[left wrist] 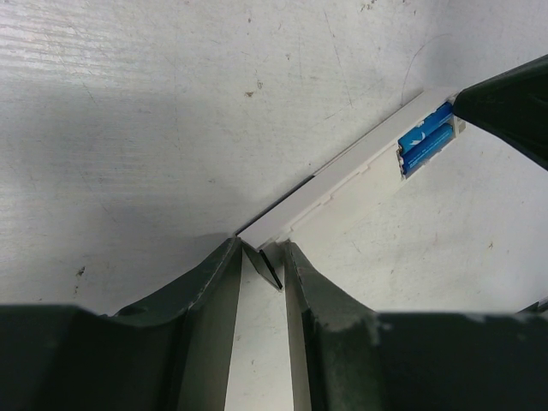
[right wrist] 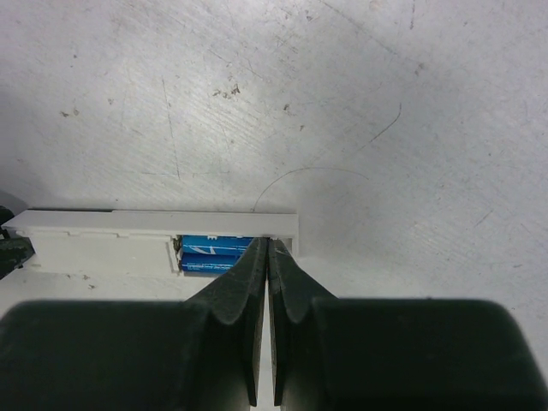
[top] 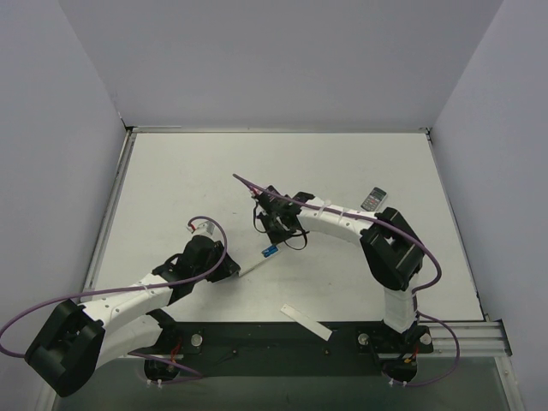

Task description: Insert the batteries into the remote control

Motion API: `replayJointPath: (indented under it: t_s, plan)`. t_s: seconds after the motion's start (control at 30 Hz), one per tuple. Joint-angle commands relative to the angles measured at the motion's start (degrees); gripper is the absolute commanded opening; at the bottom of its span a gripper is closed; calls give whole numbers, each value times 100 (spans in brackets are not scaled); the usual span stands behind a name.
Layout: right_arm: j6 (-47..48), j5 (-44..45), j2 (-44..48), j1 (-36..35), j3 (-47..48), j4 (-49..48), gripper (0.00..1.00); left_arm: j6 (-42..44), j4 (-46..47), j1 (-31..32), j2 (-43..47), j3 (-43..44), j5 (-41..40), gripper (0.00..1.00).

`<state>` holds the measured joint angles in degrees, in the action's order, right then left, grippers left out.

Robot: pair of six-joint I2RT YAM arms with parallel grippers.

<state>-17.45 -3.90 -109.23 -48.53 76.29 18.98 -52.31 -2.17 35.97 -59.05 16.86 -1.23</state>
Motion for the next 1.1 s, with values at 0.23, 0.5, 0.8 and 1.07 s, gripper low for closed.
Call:
replayJointPath:
  t_s: [0.23, 0.5, 0.8, 1.07]
  plan:
    - [32, 74, 51, -95, 88, 369, 0, 107, -433, 7, -28, 71, -210, 36]
    - [-39, 153, -379, -60, 9, 554, 0, 99, -459, 16, -19, 63, -219, 36]
    - [-83, 92, -863, -42, 176, 1046, 0, 99, -486, 7, -37, 89, -280, 36]
    - [-4, -154, -231, -139, 87, 1081, 0, 283, -582, -19, -457, 448, -535, 36]
